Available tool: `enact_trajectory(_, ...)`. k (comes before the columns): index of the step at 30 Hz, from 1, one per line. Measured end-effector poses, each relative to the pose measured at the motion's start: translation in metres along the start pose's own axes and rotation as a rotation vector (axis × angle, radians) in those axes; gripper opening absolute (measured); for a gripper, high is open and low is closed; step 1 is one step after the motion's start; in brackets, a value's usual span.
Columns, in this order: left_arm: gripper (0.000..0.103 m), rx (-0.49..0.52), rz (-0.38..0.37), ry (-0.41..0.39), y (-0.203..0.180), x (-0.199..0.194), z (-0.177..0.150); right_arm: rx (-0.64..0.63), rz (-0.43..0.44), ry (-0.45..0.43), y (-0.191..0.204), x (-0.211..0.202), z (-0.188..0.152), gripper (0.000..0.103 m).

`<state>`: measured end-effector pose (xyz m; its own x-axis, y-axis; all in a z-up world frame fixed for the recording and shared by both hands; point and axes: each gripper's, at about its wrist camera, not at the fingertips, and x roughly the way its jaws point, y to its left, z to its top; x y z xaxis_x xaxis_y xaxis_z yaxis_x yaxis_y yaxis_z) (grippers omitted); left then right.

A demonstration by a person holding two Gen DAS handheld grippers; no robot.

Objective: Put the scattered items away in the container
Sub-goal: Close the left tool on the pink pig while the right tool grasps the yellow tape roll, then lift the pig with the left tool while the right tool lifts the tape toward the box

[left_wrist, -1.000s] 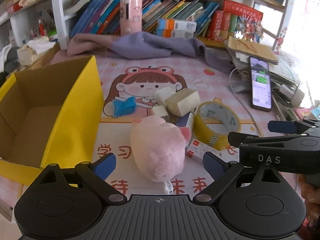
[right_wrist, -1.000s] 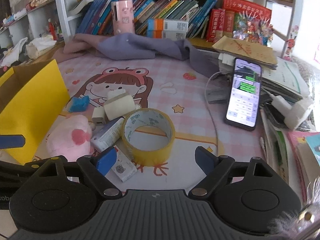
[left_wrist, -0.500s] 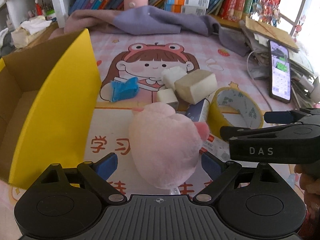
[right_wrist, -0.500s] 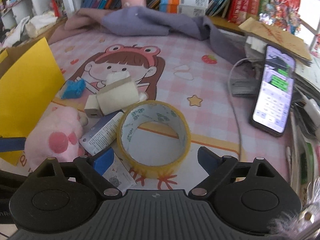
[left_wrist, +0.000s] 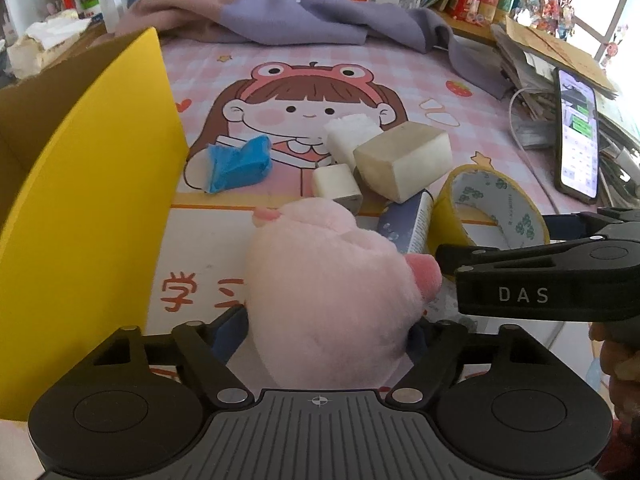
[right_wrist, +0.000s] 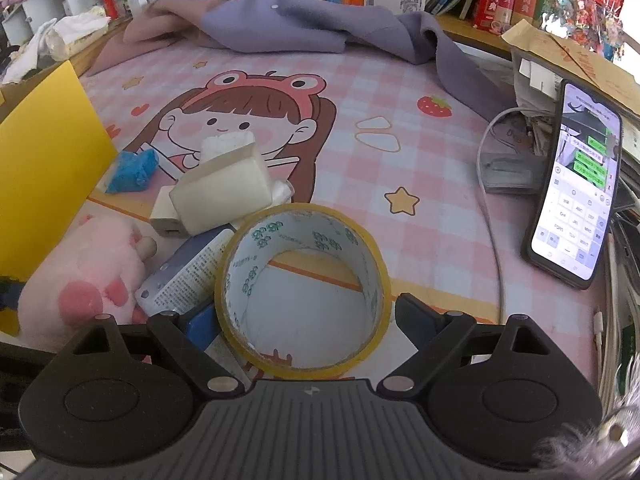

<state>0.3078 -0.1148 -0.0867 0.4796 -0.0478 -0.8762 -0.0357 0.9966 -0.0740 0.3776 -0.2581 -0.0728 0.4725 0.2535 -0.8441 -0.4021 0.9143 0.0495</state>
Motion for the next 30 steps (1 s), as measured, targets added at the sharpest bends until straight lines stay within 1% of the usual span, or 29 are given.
enact_trajectory(4,0.066,0.004,-0.012,-0.007,-0.001,0.0,0.0,-0.003,0.008,0.006,0.001,0.002,0.0,0.086)
enact_trajectory(5,0.065,0.002,-0.012,-0.01,0.0,0.0,0.0,-0.006,0.013,0.006,0.001,0.003,0.0,0.082)
enact_trajectory(7,0.062,-0.003,-0.004,-0.019,0.001,-0.002,0.0,-0.014,0.012,0.005,0.002,0.003,0.0,0.081)
enact_trajectory(9,0.06,-0.014,-0.001,-0.032,0.003,-0.005,0.0,-0.014,0.01,0.002,0.003,0.002,0.0,0.081)
enact_trajectory(13,0.06,-0.017,0.004,-0.061,0.004,-0.012,-0.001,-0.006,0.002,-0.027,0.001,-0.004,0.0,0.081)
enact_trajectory(21,0.06,0.023,0.012,-0.135,-0.001,-0.032,-0.005,0.006,-0.01,-0.077,0.0,-0.021,-0.003,0.081)
enact_trajectory(30,0.06,0.058,-0.005,-0.174,-0.008,-0.048,-0.019,0.007,-0.013,-0.113,0.005,-0.04,-0.014,0.081)
